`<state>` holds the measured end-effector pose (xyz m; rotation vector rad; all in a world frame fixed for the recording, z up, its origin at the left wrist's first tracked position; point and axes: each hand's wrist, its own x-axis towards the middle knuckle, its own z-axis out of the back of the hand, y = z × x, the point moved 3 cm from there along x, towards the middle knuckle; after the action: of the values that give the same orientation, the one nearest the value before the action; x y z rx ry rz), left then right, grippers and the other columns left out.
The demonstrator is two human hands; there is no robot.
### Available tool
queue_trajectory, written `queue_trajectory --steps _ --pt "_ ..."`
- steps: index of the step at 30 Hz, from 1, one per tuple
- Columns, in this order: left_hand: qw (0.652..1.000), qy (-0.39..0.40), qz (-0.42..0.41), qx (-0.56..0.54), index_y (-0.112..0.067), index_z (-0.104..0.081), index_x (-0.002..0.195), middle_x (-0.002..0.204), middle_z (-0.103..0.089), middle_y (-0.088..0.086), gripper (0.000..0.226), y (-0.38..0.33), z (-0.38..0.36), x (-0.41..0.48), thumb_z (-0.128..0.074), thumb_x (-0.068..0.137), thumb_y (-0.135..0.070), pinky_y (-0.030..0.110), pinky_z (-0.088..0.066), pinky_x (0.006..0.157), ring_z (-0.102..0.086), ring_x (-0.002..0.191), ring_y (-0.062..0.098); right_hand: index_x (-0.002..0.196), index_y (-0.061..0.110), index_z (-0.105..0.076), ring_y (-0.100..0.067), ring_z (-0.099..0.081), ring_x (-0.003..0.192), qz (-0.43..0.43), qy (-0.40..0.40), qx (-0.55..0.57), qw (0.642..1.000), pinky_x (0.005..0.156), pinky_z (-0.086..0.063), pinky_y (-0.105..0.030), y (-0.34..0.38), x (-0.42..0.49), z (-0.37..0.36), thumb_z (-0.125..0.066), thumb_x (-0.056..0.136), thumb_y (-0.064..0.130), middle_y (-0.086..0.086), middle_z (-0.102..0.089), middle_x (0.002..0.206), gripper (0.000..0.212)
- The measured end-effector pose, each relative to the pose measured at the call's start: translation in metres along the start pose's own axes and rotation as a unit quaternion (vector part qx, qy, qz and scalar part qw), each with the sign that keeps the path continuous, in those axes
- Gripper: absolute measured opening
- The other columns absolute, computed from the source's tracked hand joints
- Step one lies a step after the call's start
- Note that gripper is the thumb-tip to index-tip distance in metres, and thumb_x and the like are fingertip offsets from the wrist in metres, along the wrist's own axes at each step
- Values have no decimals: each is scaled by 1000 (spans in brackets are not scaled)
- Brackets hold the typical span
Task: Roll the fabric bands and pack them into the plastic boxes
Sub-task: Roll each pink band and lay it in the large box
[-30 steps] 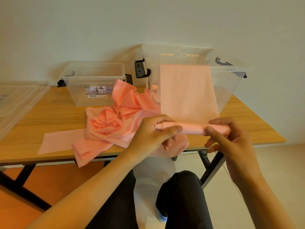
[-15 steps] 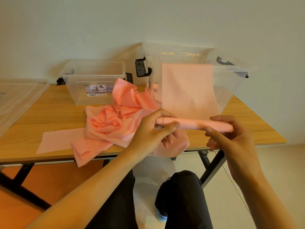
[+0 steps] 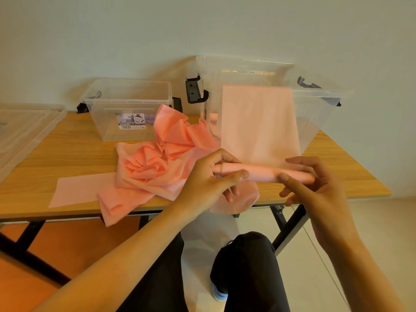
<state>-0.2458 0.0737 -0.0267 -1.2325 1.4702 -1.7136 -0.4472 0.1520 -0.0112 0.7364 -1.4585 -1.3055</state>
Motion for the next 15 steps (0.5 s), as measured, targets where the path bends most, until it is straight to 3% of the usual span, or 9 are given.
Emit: queue_trajectory --steps 7,12,15 --pt "1000 21 -11 -3 -9 -69 113 91 -77 12 27 -2 3 1 -73 88 -1 25 -51 50 -66 60 19 98 8 -72 -25 -66 63 -6 -1 3 1000 57 -56 -32 -1 3 2 -75 77 31 -13 -70 78 32" --pt "1000 5 -20 -6 -4 -70 107 84 -77 12 16 -2 6 0 -69 91 -3 24 -50 49 -62 56 18 109 13 -70 -26 -66 67 -3 26 8 1000 58 -57 -33 2 4 -1 -79 71 33 -12 -71 84 44" --pt "1000 -5 -23 10 -3 -71 108 86 -77 9 20 0 9 0 -72 89 -4 24 -50 50 -64 60 17 104 11 -70 -26 -66 66 0 27 1 1000 57 -58 -31 2 4 -3 -80 71 31 -13 -71 83 40"
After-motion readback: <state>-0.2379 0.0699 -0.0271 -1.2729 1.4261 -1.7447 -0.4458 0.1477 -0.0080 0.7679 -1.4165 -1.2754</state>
